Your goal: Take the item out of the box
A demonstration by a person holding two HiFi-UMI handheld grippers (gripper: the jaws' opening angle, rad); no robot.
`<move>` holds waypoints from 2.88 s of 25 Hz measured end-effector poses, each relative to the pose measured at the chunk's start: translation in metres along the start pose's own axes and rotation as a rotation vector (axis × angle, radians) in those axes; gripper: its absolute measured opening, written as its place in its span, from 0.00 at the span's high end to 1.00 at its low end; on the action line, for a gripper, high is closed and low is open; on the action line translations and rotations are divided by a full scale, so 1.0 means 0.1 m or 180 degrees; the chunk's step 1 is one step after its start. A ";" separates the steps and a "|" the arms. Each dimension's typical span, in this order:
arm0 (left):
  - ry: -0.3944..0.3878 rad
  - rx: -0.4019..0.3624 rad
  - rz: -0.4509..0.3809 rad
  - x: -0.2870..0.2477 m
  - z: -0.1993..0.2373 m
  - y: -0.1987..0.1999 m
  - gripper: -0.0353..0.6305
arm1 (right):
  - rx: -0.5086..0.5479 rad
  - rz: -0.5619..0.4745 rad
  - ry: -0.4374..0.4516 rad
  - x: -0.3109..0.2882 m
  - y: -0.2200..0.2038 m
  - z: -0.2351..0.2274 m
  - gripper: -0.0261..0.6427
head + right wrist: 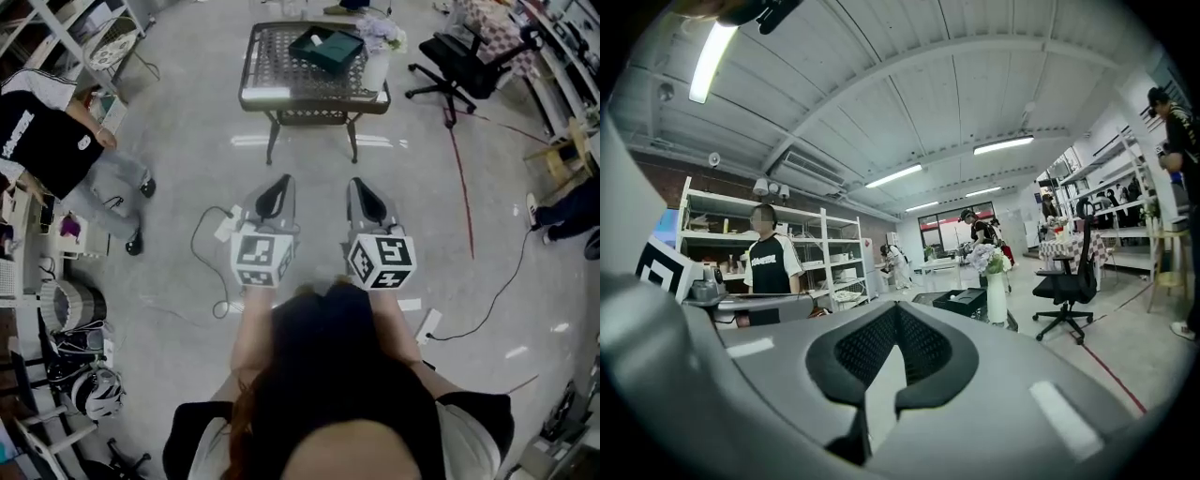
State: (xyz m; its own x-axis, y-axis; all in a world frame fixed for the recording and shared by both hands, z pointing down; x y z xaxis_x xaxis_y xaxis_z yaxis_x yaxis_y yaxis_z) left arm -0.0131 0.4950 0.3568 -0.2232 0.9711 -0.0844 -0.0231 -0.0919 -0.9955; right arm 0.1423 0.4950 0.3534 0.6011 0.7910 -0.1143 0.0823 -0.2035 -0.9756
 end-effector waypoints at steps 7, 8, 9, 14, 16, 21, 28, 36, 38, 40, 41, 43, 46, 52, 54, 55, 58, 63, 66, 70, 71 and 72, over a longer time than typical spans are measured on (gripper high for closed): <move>-0.0041 0.0028 0.0058 -0.03 0.13 -0.04 0.94 | -0.0018 0.0111 0.0008 -0.13 -0.10 0.12 0.96; -0.0049 0.0033 0.0059 -0.05 0.14 -0.04 0.94 | -0.0026 0.0115 0.0001 -0.15 -0.10 0.11 0.96; -0.0054 0.0034 0.0061 -0.07 0.16 -0.04 0.94 | -0.0033 0.0116 -0.0003 -0.18 -0.10 0.11 0.96; -0.0060 0.0035 0.0065 -0.20 0.25 -0.05 0.94 | -0.0032 0.0123 0.0024 -0.38 -0.09 0.08 0.96; -0.0044 0.0036 0.0054 -0.29 0.28 -0.04 0.94 | -0.0022 0.0119 0.0041 -0.46 -0.07 0.03 0.96; 0.0013 0.0012 0.0064 -0.57 0.37 -0.01 0.94 | -0.0025 0.0100 0.0074 -0.70 0.01 -0.17 0.96; 0.0127 -0.0015 0.0099 -1.14 0.54 0.04 0.94 | -0.0058 0.0110 0.0101 -1.20 0.13 -0.58 0.96; 0.0185 -0.0027 0.0157 -1.78 0.60 0.04 0.94 | -0.0089 0.0138 0.0133 -1.69 0.25 -1.07 0.96; 0.0210 -0.0025 0.0167 -1.91 0.63 0.05 0.94 | -0.0101 0.0138 0.0145 -1.78 0.27 -1.16 0.96; 0.0237 -0.0023 0.0170 -2.03 0.65 0.05 0.94 | -0.0106 0.0144 0.0159 -1.87 0.28 -1.24 0.96; 0.0249 -0.0023 0.0173 -2.09 0.66 0.05 0.94 | -0.0108 0.0149 0.0165 -1.91 0.28 -1.29 0.96; 0.0265 -0.0022 0.0182 -2.22 0.67 0.05 0.94 | -0.0113 0.0159 0.0172 -1.98 0.30 -1.38 0.96; 0.0266 -0.0015 0.0181 -2.41 0.65 0.06 0.94 | -0.0123 0.0160 0.0171 -2.08 0.35 -1.54 0.96; 0.0291 -0.0033 0.0176 -2.71 0.61 0.07 0.94 | -0.0118 0.0168 0.0208 -2.27 0.39 -1.78 0.96; 0.0312 -0.0030 0.0166 -2.78 0.61 0.07 0.94 | -0.0106 0.0162 0.0238 -2.32 0.41 -1.83 0.96; 0.0323 -0.0028 0.0165 -2.81 0.61 0.06 0.94 | -0.0100 0.0159 0.0251 -2.34 0.41 -1.85 0.96; 0.0332 -0.0035 0.0181 -2.86 0.58 0.04 0.94 | -0.0093 0.0157 0.0268 -2.36 0.42 -1.91 0.96; 0.0352 -0.0013 0.0158 -2.89 0.56 0.05 0.94 | -0.0098 0.0172 0.0297 -2.39 0.40 -1.94 0.96; 0.0363 -0.0026 0.0182 -2.87 0.53 0.03 0.94 | -0.0115 0.0186 0.0328 -2.37 0.39 -1.94 0.96; 0.0387 -0.0025 0.0191 -2.81 0.54 0.03 0.94 | -0.0127 0.0188 0.0355 -2.35 0.37 -1.89 0.96; 0.0383 -0.0028 0.0192 -2.79 0.53 0.02 0.94 | -0.0138 0.0197 0.0355 -2.35 0.35 -1.88 0.96; 0.0380 -0.0031 0.0195 -2.78 0.52 0.01 0.94 | -0.0150 0.0210 0.0357 -2.34 0.33 -1.87 0.96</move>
State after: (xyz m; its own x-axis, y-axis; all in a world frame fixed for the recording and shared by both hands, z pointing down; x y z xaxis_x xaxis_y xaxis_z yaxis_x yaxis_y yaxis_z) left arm -0.0023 0.2138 0.3818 -0.1065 0.9831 -0.1491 -0.0035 -0.1503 -0.9886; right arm 0.1532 0.1955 0.3829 0.6912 0.7061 -0.1537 0.0753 -0.2819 -0.9565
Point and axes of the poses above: the fingertips, and each gripper's own axes: x backward along the fingers, z to its left, y out of its top, the point moved 4 cm from there along x, backward along the fingers, and after that the axes turned 11 degrees about y, right-handed, at the moved point
